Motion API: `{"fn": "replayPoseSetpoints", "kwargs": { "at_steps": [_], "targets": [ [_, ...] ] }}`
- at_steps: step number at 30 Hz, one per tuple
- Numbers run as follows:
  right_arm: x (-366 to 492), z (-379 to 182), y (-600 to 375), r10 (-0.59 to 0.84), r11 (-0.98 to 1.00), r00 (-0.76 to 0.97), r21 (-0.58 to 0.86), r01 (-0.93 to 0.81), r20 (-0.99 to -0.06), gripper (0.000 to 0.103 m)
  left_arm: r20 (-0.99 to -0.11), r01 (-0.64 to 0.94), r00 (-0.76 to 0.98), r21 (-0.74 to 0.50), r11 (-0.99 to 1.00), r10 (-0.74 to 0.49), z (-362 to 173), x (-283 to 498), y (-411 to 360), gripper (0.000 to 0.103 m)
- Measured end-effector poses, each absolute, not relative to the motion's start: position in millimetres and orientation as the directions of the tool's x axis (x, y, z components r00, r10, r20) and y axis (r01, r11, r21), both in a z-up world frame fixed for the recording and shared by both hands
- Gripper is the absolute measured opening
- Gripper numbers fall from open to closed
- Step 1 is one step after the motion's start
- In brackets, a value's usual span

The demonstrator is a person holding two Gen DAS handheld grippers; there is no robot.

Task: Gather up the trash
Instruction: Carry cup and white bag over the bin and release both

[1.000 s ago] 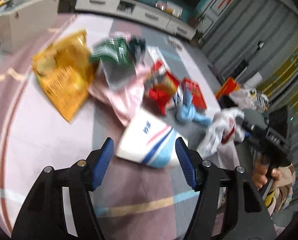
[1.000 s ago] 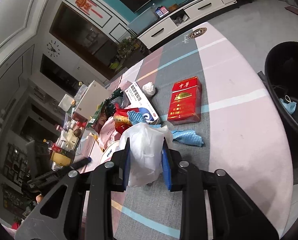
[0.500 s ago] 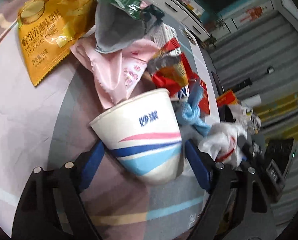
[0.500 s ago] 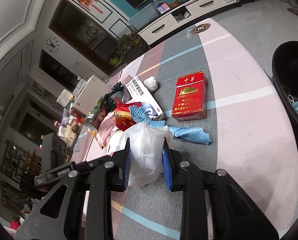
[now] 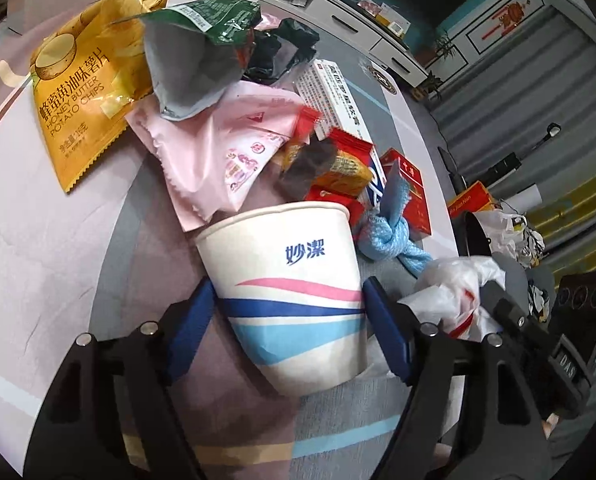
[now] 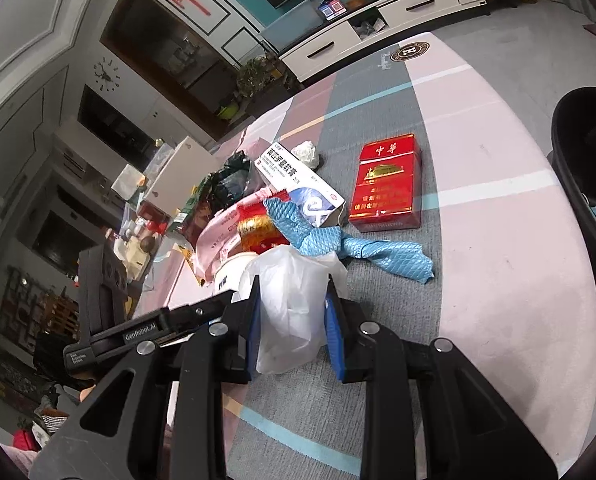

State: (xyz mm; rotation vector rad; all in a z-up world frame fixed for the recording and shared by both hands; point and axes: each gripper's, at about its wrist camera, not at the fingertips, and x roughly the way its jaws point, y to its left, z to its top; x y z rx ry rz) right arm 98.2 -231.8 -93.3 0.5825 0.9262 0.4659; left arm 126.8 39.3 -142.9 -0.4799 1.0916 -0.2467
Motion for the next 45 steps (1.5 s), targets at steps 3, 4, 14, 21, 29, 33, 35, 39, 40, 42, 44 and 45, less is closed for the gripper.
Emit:
{"fn": "replayPoseSetpoints", "kwargs": {
  "at_steps": [3, 4, 14, 21, 29, 33, 35, 39, 40, 42, 44, 45],
  "targets": [
    [96.1, -91.7, -237.4, 0.613, 0.739, 0.529, 0.663, -0.121, -0.587, 0.029, -0.782, -0.016, 0.458, -0.484, 0.875, -0.423, -136.4, 120.0, 46.1, 0.075],
    [95.4, -90.6, -238.7, 0.616, 0.735, 0.533, 0.668, -0.122, -0.580, 0.029, -0.778, -0.005, 0.465, -0.479, 0.878, -0.422, -133.1, 117.2, 48.9, 0.075],
    [83.7, -75.9, -279.1, 0.581, 0.699, 0.639, 0.711, -0.075, -0.504, 0.029, -0.716, 0.117, 0.539, -0.458, 0.881, -0.444, -93.8, 106.2, 33.5, 0.075],
    [64.1, -58.2, -316.6, 0.382, 0.786, 0.771, 0.618, 0.021, -0.510, 0.029, -0.681, 0.254, 0.531, -0.441, 0.861, -0.505, -72.0, 118.1, -31.4, 0.075],
    [44.7, -51.4, -381.5, 0.127, 0.806, 0.865, 0.559, 0.195, -0.485, 0.029, -0.661, 0.431, 0.495, -0.377, 0.820, -0.564, -53.1, 146.4, -143.3, 0.075],
    [39.2, -61.4, -417.7, 0.026, 0.763, 0.869, 0.572, 0.302, -0.494, 0.030, -0.657, 0.502, 0.473, -0.347, 0.792, -0.587, -52.3, 158.3, -204.6, 0.076],
    [38.5, -69.2, -430.9, -0.027, 0.746, 0.852, 0.557, 0.365, -0.523, 0.030, -0.656, 0.524, 0.456, -0.348, 0.777, -0.601, -55.6, 163.5, -229.8, 0.076],
    [41.6, -83.5, -447.3, -0.097, 0.717, 0.813, 0.526, 0.457, -0.574, 0.030, -0.673, 0.535, 0.416, -0.363, 0.763, -0.612, -73.2, 178.1, -271.4, 0.076],
    [42.1, -87.4, -451.0, -0.111, 0.710, 0.801, 0.517, 0.479, -0.589, 0.030, -0.679, 0.536, 0.408, -0.363, 0.763, -0.610, -78.0, 180.9, -277.2, 0.076],
    [42.5, -94.4, -458.6, -0.115, 0.693, 0.791, 0.522, 0.497, -0.601, 0.030, -0.693, 0.532, 0.400, -0.357, 0.768, -0.600, -86.4, 185.5, -288.5, 0.076],
    [43.4, -101.5, -464.2, -0.112, 0.678, 0.783, 0.529, 0.511, -0.612, 0.031, -0.703, 0.529, 0.398, -0.349, 0.774, -0.589, -92.7, 189.6, -295.1, 0.077],
    [43.8, -105.4, -467.3, -0.108, 0.668, 0.778, 0.535, 0.518, -0.618, 0.034, -0.706, 0.526, 0.396, -0.349, 0.775, -0.587, -95.1, 192.1, -294.6, 0.078]
  ]
}}
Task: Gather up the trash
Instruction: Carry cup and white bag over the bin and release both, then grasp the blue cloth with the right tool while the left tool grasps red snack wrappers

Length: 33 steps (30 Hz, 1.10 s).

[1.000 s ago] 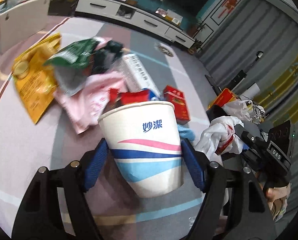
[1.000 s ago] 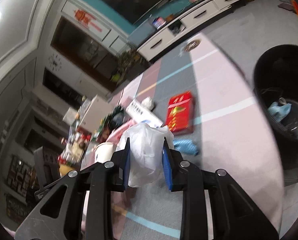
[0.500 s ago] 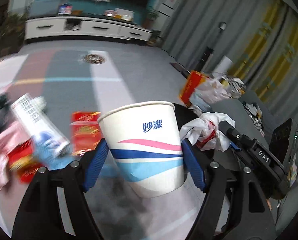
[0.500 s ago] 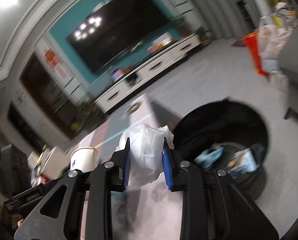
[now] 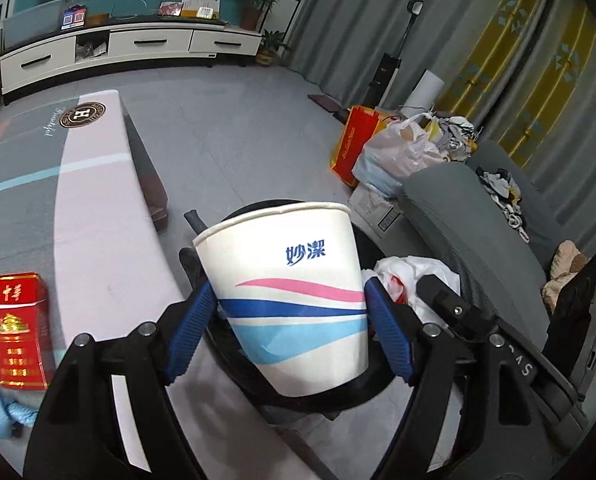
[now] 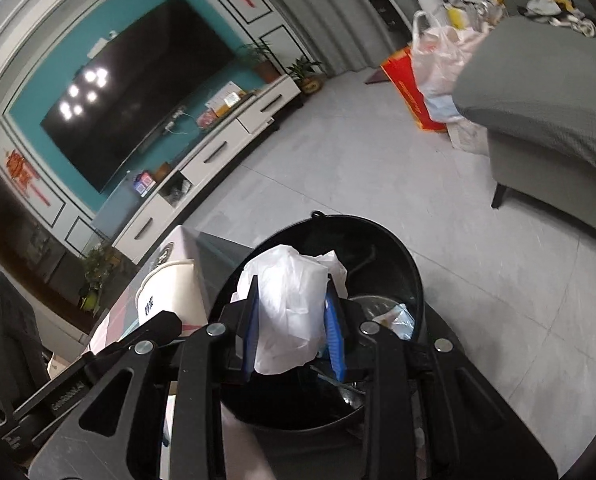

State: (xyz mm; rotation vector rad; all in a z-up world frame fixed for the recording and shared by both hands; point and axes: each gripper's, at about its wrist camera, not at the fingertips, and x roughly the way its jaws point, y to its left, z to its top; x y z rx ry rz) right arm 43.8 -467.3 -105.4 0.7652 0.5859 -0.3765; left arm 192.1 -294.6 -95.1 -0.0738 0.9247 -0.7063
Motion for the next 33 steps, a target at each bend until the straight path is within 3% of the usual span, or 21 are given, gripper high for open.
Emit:
{"fn": "replayPoseSetpoints", "kwargs": {
  "at_steps": [4, 5, 12, 20, 26, 33],
  "targets": [
    [39.8, -117.2, -481.7, -0.085, 0.610, 0.777, 0.584, 0.535, -0.623, 0.059, -0.709, 0.513, 0.389, -0.363, 0.778, -0.588, -99.6, 198.0, -295.7, 0.079],
    [38.3, -120.6, -485.1, -0.073, 0.587, 0.780, 0.606, 0.537, -0.621, 0.061, -0.711, 0.511, 0.388, -0.363, 0.779, -0.586, -100.0, 199.1, -295.9, 0.079],
    [29.8, -115.2, -486.9, -0.061, 0.549, 0.800, 0.650, 0.526, -0.596, 0.062, -0.701, 0.523, 0.393, -0.363, 0.771, -0.596, -96.1, 189.1, -285.8, 0.088],
    [35.5, -101.5, -466.7, -0.047, 0.597, 0.821, 0.643, 0.480, -0.569, 0.064, -0.679, 0.519, 0.452, -0.328, 0.789, -0.579, -84.8, 163.3, -241.2, 0.089],
    [58.2, -89.8, -431.0, 0.009, 0.689, 0.817, 0.595, 0.413, -0.576, 0.064, -0.652, 0.482, 0.524, -0.303, 0.822, -0.548, -73.2, 138.3, -171.3, 0.089],
    [77.8, -84.5, -372.5, 0.196, 0.733, 0.809, 0.631, 0.255, -0.554, 0.064, -0.619, 0.399, 0.584, -0.344, 0.850, -0.525, -66.4, 124.3, -70.6, 0.089]
  ]
}}
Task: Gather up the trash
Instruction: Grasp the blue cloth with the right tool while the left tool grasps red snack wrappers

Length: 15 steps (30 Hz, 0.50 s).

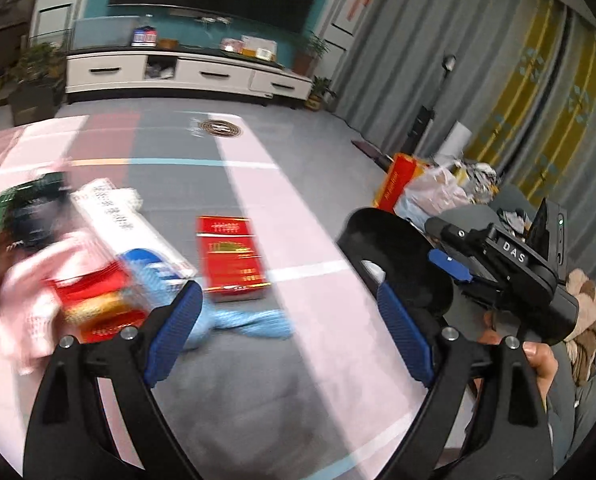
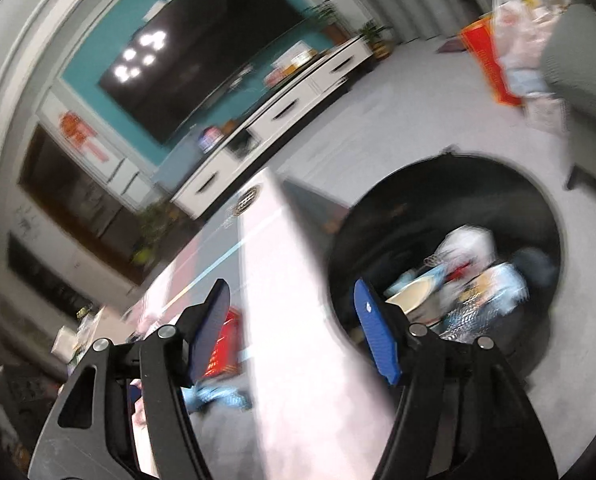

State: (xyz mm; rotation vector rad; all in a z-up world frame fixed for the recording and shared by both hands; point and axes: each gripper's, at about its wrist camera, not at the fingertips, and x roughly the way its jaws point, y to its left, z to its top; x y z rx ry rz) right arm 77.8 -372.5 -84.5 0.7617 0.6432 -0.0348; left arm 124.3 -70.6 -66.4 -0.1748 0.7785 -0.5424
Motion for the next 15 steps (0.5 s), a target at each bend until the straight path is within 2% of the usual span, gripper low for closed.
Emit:
{"fn": "replayPoseSetpoints", "kwargs": {
  "at_steps": [5, 8, 11, 15],
  "targets": [
    [99.0, -80.5, -310.7, 0.300, 0.839, 0.750, 0.538, 0.087, -0.589, 0.064, -0.623, 0.288, 0.613, -0.396, 0.872, -0.486, -64.2, 127.8, -3.6, 0.089],
    [107.7, -78.5, -265.2, 0.385, 0.875, 0.699, 0.480, -0.067, -0.603, 0.064, -0.614, 0.232, 0.604, -0.475, 0.849, -0.508, -63.7, 133.6, 31.0, 0.089],
    [114.3, -79.8, -221.7, 0.398, 0.907, 0.665, 0.382, -0.179, -0.633, 0.064, -0.609, 0.180, 0.576, -0.557, 0.811, -0.546, -71.8, 137.7, 55.9, 0.089],
    [124.7, -92.1, -183.6, 0.390, 0.920, 0.623, 0.309, -0.240, -0.678, 0.064, -0.642, 0.131, 0.561, -0.555, 0.822, -0.523, -83.9, 139.3, 67.1, 0.089]
  ]
}}
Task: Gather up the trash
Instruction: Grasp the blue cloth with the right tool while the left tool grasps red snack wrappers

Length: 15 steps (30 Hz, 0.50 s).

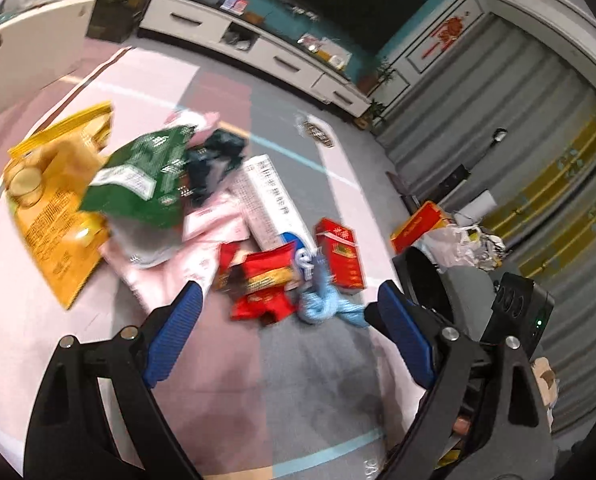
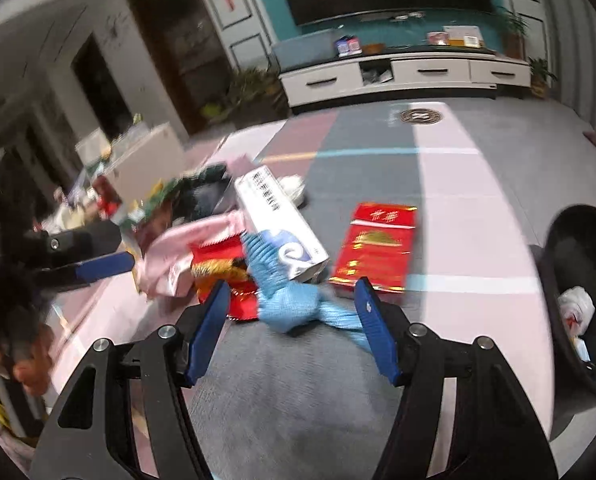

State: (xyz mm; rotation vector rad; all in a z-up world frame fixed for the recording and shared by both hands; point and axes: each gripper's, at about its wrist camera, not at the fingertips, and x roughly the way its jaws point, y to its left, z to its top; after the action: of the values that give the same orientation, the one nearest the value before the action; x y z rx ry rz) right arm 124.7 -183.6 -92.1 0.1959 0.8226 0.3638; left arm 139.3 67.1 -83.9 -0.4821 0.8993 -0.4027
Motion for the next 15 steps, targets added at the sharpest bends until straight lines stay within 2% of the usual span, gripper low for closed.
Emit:
{"fn": "replayPoseSetpoints", "kwargs": {
  "at_steps": [3, 6, 10, 15],
  "targets": [
    [132.0, -102.8, -165.5, 0.367, 0.930, 0.604, 0.263, -0.256, -0.708, 0.060, -0.659, 0.105, 0.542, -0.561, 0.821, -0.521, -92.6, 138.3, 70.9, 0.089],
    [136.6, -113.0, -153.1, 0.308, 0.949, 0.595, 0.195, -0.248, -0.742, 0.052, -0.673, 0.105, 0.532, -0.550, 0.829, -0.514, -97.2, 136.5, 69.7, 0.089],
    [141.6, -122.1, -144.0, 0.217, 0.970, 0.611, 0.098, -0.223, -0.761, 0.036, -0.677, 0.144, 0.525, -0.527, 0.838, -0.516, -97.3, 132.3, 60.5, 0.089],
    [139.6, -120.6, -147.7, 0.217, 0.972, 0.620, 0.107, -0.210, -0.754, 0.025, -0.677, 0.199, 0.550, -0.462, 0.864, -0.489, -95.7, 127.3, 44.3, 0.087]
  ]
}}
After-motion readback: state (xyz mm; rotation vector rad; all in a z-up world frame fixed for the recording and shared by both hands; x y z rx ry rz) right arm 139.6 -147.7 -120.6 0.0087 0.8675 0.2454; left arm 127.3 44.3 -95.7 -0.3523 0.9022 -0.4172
